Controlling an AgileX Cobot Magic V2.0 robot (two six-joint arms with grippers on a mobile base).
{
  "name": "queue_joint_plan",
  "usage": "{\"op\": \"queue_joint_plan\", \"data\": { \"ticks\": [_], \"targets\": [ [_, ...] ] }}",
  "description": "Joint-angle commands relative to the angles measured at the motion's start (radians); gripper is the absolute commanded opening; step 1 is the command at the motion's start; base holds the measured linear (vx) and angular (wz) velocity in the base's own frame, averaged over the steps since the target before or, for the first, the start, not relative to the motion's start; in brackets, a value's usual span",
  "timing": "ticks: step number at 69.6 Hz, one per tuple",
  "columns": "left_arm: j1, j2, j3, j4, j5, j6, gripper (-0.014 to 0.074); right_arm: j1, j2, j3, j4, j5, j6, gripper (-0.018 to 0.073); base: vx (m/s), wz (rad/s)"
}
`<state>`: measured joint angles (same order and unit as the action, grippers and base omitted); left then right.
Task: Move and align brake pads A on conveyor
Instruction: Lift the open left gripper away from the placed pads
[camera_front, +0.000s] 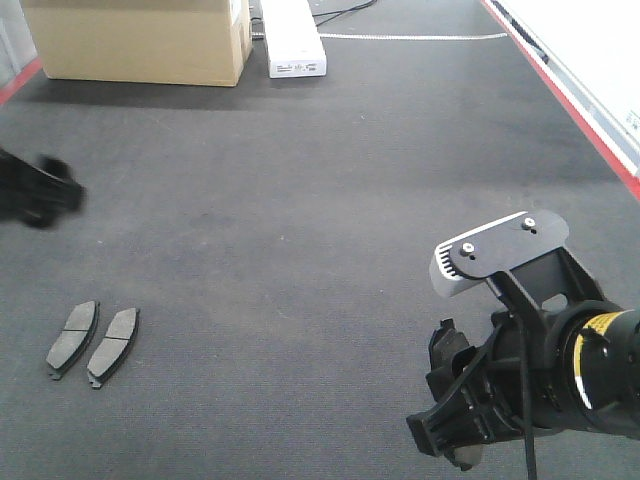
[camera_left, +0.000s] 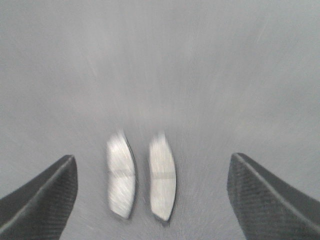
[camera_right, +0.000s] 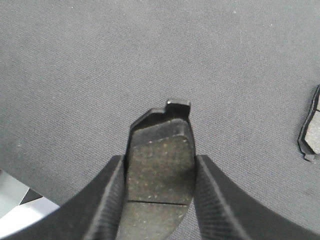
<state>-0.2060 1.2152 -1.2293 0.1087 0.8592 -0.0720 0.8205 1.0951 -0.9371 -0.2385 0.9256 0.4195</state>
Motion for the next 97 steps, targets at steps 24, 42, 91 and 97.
{"op": "queue_joint_plan", "data": {
  "ticks": [24, 42, 91, 97],
  "targets": [
    [-0.002, -0.532, 0.301, 0.001, -0.153, 0.005, 0.059, -0.003, -0.021, -0.027, -0.027, -0.052, -0.001, -0.0011, 0.0, 0.0],
    [-0.002, -0.855, 0.47, 0.001, -0.097, 0.005, 0.0483, -0.003, -0.021, -0.027, -0.027, -0.052, -0.001, -0.0011, 0.0, 0.0],
    [-0.002, -1.116, 0.556, 0.001, -0.054, 0.006, -0.0008, -0.003, -0.021, -0.027, -0.027, -0.052, -0.001, -0.0011, 0.0, 0.0],
    [-0.002, -1.116, 0.556, 0.001, -0.054, 0.006, -0.0007, -0.003, -0.021, -0.027, -0.027, -0.052, -0.001, -0.0011, 0.0, 0.0]
  ]
}}
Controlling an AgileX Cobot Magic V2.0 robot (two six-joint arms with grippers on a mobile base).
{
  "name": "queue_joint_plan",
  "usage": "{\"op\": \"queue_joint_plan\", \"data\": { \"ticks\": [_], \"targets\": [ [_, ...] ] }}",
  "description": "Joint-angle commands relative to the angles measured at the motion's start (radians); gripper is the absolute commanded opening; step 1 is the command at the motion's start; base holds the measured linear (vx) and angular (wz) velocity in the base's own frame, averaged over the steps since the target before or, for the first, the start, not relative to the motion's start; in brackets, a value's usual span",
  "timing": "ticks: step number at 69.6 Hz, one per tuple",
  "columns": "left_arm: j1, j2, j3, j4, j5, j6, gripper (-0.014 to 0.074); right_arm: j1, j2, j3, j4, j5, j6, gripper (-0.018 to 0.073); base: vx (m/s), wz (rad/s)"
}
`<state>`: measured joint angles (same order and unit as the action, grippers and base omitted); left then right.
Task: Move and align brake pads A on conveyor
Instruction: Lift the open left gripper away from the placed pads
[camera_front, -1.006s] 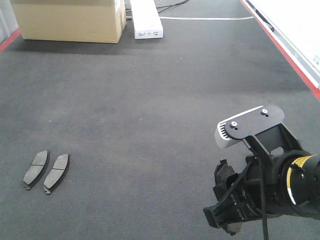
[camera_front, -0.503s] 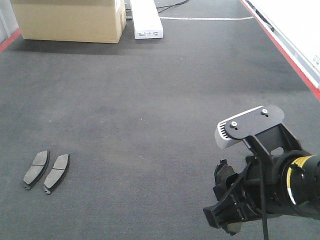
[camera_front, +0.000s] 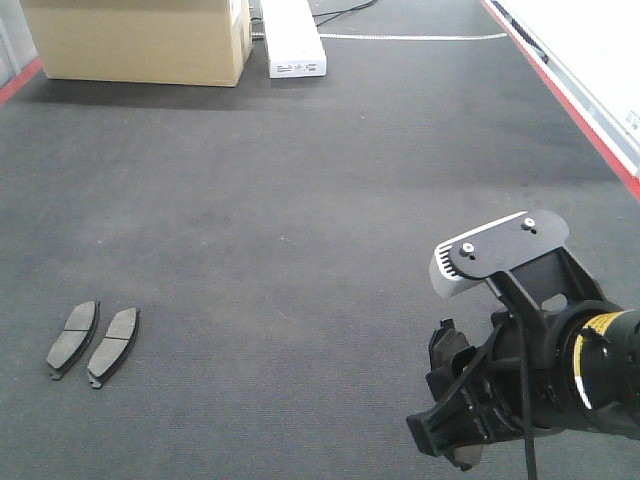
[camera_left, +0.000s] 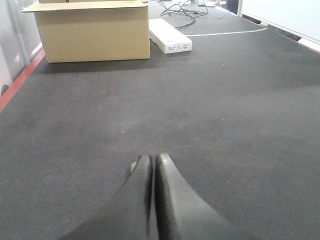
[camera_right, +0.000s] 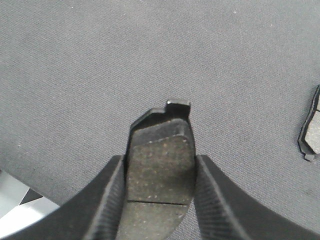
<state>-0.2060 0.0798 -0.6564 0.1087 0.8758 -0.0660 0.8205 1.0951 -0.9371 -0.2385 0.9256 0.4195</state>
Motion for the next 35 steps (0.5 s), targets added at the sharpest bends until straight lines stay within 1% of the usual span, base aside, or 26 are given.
{"op": "queue_joint_plan", "data": {
  "ticks": [1, 35],
  "targets": [
    [-0.002, 0.019, -0.017, 0.001, -0.071, 0.0, -0.0007, -0.003, -0.021, -0.027, -0.027, -0.052, -0.001, -0.0011, 0.0, 0.0],
    [-0.002, 0.019, -0.017, 0.001, -0.071, 0.0, -0.0007, -0.003, -0.021, -0.027, -0.027, -0.052, -0.001, -0.0011, 0.0, 0.0]
  ]
}}
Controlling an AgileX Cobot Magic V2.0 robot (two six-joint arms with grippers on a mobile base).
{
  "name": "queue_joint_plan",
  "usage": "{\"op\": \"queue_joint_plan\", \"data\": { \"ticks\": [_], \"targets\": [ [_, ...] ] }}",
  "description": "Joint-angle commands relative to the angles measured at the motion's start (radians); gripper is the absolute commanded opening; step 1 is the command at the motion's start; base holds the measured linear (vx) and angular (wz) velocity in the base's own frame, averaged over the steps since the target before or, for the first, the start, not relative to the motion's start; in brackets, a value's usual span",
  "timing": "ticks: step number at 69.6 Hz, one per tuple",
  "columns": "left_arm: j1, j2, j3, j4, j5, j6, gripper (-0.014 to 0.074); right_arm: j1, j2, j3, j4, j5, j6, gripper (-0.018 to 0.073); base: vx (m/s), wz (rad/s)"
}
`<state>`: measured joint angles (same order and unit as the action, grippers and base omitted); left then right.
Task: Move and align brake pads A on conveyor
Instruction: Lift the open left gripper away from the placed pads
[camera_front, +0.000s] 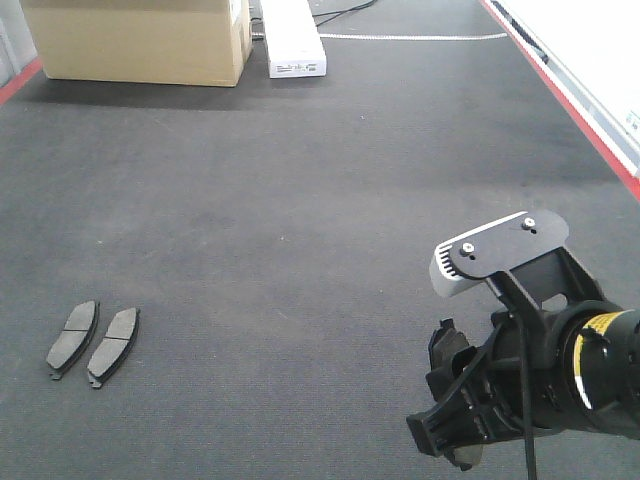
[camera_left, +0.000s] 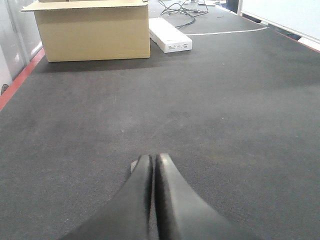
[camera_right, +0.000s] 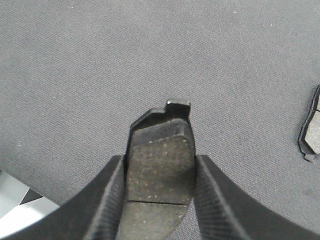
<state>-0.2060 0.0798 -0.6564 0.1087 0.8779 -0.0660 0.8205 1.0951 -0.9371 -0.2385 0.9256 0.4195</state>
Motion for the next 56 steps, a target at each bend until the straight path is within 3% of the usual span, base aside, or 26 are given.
{"op": "queue_joint_plan", "data": {
  "ticks": [1, 56],
  "targets": [
    [-0.002, 0.019, -0.017, 0.001, -0.073, 0.0, -0.0007, -0.003, -0.021, -0.027, -0.027, -0.052, -0.001, -0.0011, 0.0, 0.0],
    [-0.002, 0.019, -0.017, 0.001, -0.072, 0.0, -0.0007, -0.003, -0.021, -0.027, -0.026, -0.069, -0.016, -0.0011, 0.0, 0.0]
  ]
}}
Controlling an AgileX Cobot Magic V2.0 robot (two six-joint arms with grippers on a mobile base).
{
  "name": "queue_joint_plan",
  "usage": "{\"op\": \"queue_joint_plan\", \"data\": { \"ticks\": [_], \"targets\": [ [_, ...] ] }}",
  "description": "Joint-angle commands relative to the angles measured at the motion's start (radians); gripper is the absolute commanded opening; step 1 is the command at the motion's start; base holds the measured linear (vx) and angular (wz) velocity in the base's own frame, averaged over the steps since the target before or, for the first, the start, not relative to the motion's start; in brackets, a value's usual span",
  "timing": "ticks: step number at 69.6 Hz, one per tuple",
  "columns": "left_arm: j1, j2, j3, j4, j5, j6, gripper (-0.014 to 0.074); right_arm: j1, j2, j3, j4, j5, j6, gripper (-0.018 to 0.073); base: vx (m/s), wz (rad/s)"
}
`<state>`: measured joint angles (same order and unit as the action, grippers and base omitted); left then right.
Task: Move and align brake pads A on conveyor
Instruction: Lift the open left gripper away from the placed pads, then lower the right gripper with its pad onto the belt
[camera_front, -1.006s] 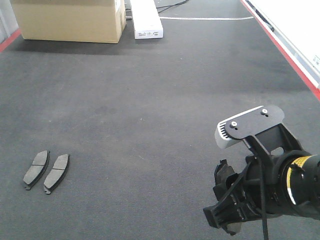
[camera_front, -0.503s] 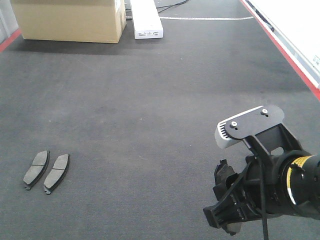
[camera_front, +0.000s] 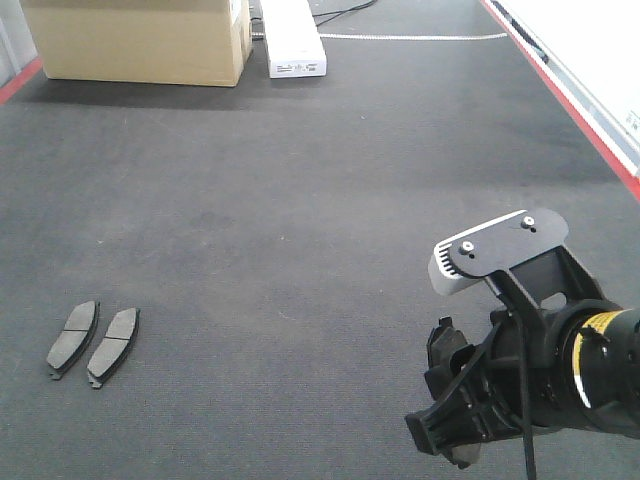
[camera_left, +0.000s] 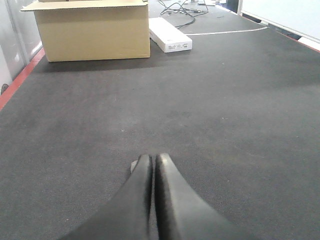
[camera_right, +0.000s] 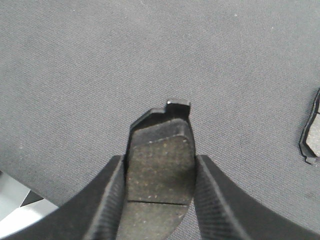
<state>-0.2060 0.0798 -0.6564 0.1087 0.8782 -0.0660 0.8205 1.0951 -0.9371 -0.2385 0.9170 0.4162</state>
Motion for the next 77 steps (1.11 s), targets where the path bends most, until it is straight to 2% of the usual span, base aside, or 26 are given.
{"op": "queue_joint_plan", "data": {
  "ticks": [1, 11, 28, 46, 54, 77],
  "targets": [
    [-0.002, 0.019, -0.017, 0.001, -0.072, 0.0, -0.0007, -0.003, -0.021, -0.027, -0.025, -0.06, -0.014, -0.0011, 0.0, 0.0],
    [-0.002, 0.019, -0.017, 0.001, -0.072, 0.0, -0.0007, -0.039, -0.007, -0.027, -0.025, -0.059, -0.032, -0.0011, 0.0, 0.0],
    [-0.002, 0.019, -0.017, 0.001, -0.072, 0.0, -0.0007, -0.237, 0.085, -0.027, 0.084, -0.049, -0.198, -0.0011, 0.0, 0.0],
    [-0.002, 0.019, -0.017, 0.001, -0.072, 0.0, -0.0007, -0.403, 0.19, -0.028, 0.18, -0.052, -0.27, -0.0011, 0.0, 0.0],
    [-0.002, 0.019, -0.017, 0.001, -0.072, 0.0, -0.0007, -0.45, 0.247, -0.042, 0.212, -0.04, -0.29, -0.0011, 0.0, 0.0],
    [-0.002, 0.019, -0.017, 0.001, -0.072, 0.0, -0.0007, -0.52, 0.497, -0.241, 0.239, 0.09, -0.325, -0.0011, 0.0, 0.0]
  ]
}}
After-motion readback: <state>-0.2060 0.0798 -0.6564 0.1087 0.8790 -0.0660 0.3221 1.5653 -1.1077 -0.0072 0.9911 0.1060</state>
